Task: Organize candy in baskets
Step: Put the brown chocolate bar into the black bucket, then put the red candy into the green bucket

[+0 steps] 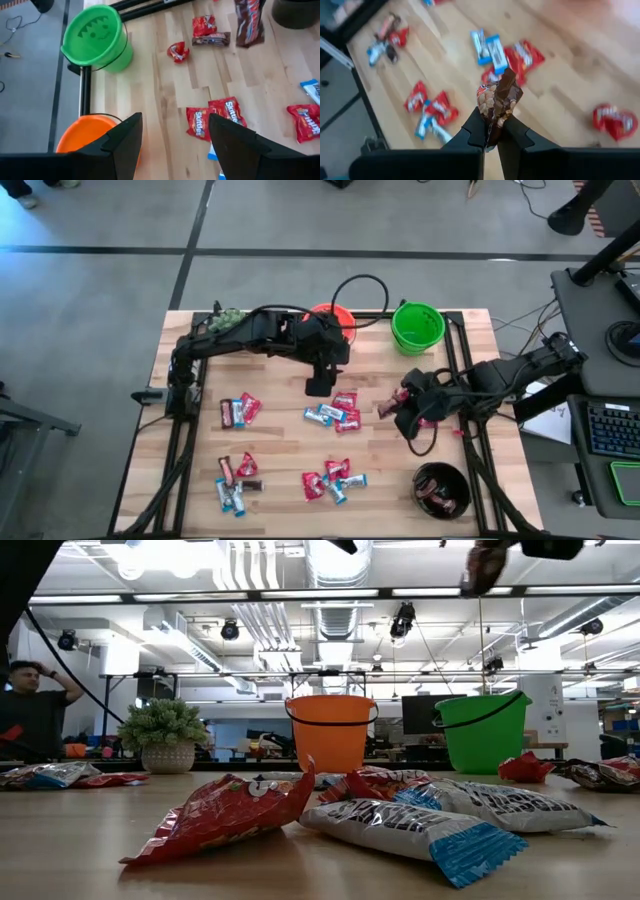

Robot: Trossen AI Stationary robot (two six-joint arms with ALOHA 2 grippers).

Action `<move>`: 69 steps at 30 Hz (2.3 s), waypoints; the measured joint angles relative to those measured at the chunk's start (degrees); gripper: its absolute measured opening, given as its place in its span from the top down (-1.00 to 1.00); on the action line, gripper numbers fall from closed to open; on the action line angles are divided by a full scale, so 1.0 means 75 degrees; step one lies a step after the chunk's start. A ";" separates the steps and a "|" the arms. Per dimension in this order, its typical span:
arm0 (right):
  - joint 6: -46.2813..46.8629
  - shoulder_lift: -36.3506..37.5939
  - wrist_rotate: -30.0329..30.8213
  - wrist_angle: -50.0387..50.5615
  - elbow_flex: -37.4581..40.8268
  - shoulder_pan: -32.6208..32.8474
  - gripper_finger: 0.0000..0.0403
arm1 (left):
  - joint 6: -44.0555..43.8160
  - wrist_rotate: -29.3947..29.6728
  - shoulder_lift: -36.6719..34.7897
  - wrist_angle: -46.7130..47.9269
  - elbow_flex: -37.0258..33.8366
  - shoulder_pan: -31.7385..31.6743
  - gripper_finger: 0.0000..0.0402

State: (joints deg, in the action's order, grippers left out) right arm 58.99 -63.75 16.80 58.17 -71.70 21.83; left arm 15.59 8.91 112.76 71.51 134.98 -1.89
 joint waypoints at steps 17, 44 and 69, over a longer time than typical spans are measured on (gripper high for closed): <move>0.2165 0.0000 -0.1530 0.1384 -0.0953 0.1609 0.91 | -0.0346 -0.0006 -0.0034 0.1275 0.0000 0.0000 -0.04; 0.5506 -0.0693 -0.2223 0.1882 -0.0985 0.4545 0.90 | -0.0346 -0.0006 -0.0022 0.1527 0.0000 0.0000 -0.04; 0.5112 -0.1177 -0.2388 0.2193 -0.0970 0.4516 0.33 | -0.0376 -0.0082 -0.0016 0.1678 0.0000 0.0000 -0.04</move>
State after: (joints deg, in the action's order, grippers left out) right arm 97.33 -72.57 -1.11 74.62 -78.98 55.70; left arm 12.78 8.29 112.64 84.09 134.98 -1.89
